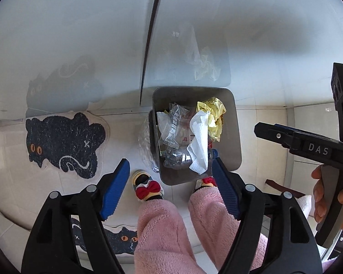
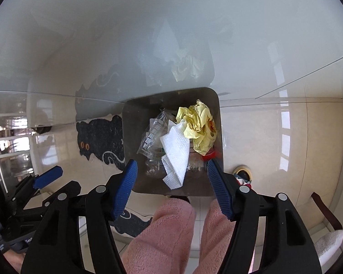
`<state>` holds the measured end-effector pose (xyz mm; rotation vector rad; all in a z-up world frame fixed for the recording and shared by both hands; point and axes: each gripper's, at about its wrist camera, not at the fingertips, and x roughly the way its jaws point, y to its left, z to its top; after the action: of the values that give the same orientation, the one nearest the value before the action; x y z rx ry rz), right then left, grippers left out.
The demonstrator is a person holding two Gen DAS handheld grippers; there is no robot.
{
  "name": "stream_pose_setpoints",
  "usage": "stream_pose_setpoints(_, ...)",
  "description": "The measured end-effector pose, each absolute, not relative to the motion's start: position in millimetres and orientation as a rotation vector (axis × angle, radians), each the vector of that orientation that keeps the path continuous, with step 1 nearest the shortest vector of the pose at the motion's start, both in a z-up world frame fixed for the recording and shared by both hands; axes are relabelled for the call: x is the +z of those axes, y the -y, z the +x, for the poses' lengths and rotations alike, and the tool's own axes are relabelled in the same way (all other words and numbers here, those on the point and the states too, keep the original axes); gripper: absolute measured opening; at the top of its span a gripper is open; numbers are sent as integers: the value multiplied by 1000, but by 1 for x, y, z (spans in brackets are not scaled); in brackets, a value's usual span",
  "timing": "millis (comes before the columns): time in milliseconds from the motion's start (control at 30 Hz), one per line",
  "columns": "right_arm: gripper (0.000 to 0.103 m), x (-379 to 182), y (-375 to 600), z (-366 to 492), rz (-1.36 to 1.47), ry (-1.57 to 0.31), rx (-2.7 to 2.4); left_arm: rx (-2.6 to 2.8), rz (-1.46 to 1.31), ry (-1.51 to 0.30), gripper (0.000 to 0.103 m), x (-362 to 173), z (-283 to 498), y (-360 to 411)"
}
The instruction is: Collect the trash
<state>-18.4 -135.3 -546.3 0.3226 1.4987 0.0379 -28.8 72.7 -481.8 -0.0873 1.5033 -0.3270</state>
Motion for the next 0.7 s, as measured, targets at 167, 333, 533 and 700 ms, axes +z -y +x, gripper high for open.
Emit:
stream_pose_setpoints(167,91,-491,145,-34,275,-1458,34,-334,-118,-1458,84,-435,-39,-78)
stream_pose_setpoints(333,100,-405,153,-60,153,-1367,21,-328,-147,-1359,95,-356,-49,-82)
stream_pose_setpoints(533,100,-296,171,-83,102,-1202,-47,-311,-129,-1215,95,-255,-57,-77)
stream_pose_setpoints(700,100,-223,183,-89,64,-1064,-134,-277,-107,-1083,95,-183,-56,-75)
